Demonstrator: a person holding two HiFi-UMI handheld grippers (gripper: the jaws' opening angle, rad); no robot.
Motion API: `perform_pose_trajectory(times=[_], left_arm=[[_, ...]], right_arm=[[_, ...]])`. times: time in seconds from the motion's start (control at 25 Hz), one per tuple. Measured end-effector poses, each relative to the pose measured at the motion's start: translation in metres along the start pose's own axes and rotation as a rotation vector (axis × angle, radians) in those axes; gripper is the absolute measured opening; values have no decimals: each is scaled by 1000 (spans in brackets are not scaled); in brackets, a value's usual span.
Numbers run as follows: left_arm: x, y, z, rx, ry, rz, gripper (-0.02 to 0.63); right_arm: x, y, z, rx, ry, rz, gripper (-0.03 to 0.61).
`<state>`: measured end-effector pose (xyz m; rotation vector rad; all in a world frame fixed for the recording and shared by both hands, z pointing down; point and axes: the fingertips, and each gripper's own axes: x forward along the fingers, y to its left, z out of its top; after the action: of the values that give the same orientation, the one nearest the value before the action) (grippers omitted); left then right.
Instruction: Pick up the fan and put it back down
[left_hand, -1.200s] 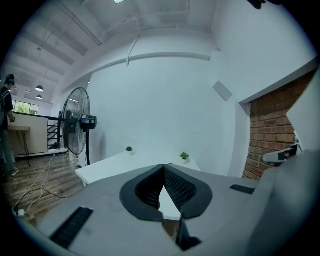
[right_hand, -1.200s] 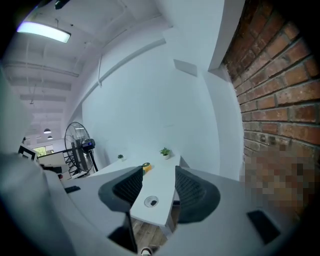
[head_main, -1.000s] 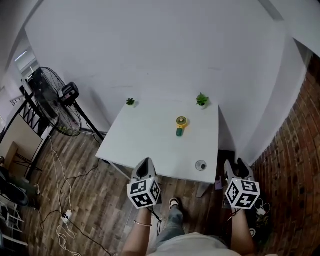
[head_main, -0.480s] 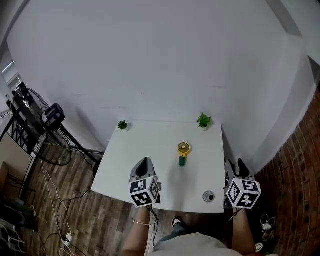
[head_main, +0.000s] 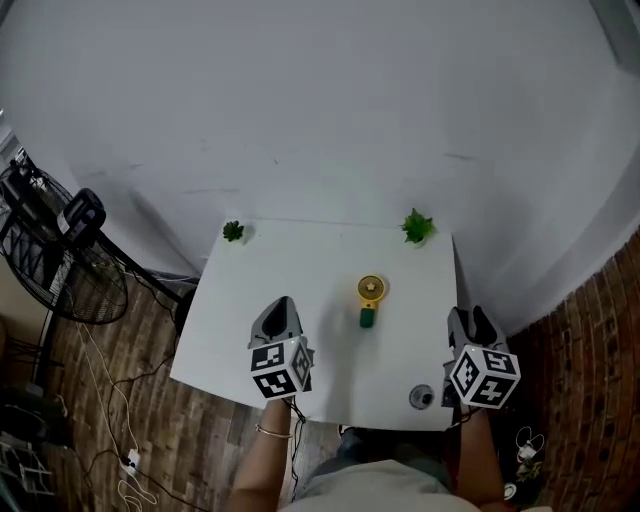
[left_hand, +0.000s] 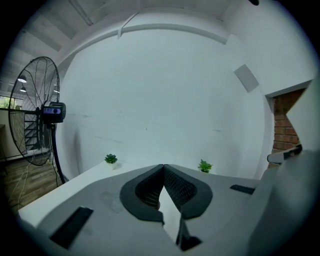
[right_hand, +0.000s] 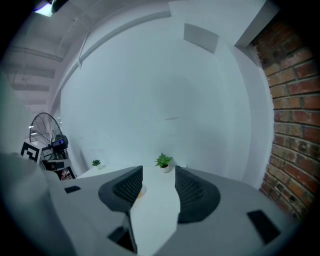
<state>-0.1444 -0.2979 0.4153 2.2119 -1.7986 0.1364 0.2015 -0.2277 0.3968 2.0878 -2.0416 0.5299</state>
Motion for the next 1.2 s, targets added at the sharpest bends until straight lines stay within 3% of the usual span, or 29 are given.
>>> perform_pose_trajectory(times=[0.6,0.96,1.2], left_arm=[[-26,13,-26,-50,34,147,11],[-59,61,-23,-66,15,269,11],[-76,91,-28,-85,15,322,11]], right_arm=[[38,13,0,-45,48,142,204],[62,69,-8,-86,81,259,204],[76,102,-10,-117,89,288,204]])
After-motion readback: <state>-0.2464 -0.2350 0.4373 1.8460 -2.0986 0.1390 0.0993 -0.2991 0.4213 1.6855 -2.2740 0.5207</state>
